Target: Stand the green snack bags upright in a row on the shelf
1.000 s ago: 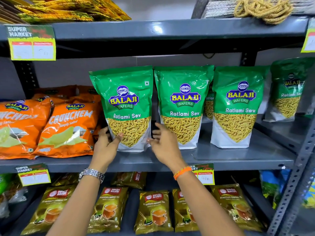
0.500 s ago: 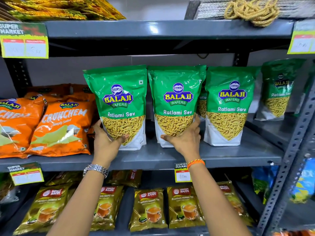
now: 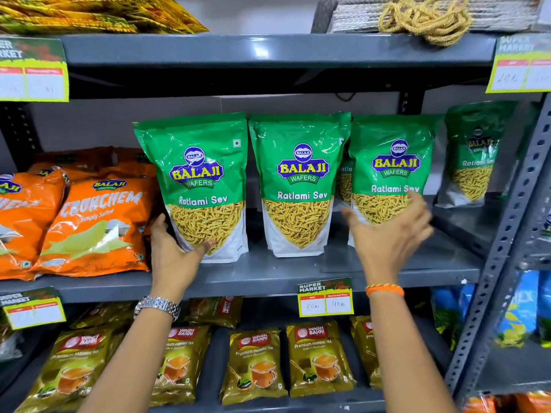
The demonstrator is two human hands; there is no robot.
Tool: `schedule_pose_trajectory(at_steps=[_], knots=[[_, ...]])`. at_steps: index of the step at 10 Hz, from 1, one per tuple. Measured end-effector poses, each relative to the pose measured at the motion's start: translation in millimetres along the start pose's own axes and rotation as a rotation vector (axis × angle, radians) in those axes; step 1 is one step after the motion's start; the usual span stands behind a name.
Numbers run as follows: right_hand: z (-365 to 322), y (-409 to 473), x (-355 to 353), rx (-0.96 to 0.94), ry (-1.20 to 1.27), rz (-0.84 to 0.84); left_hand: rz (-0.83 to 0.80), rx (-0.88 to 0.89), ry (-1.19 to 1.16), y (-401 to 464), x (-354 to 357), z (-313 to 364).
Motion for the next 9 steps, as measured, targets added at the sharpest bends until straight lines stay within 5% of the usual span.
schedule_pose_trajectory(at_steps=[1, 2, 7, 9], knots=[[18.7, 14.5, -12.2, 0.118, -0.138, 0.059, 0.035, 0.004, 0.018, -0.9, -2.2, 1.8], [40.7, 15.3, 9.9, 0.245, -0.184, -0.191, 0.038, 0.026, 0.007, -2.9, 3.0, 8.7], [48.6, 13.0, 24.6, 0.213, -0.170, -0.323, 0.072, 0.080, 0.095, -13.9, 3.2, 21.3], [13.3, 18.3, 4.3, 0.080, -0.189, -0.110, 0.291, 0.477, 0.426, -41.7, -6.8, 74.7]])
Point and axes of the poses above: each hand's wrist, its own y-axis towards the middle knuckle, its own x-axis out of the palm, z = x × y, the point moved 8 cm from there along y, towards the middle knuckle, and after that the axes turned 1 degree about -x, right-handed, at the moved point
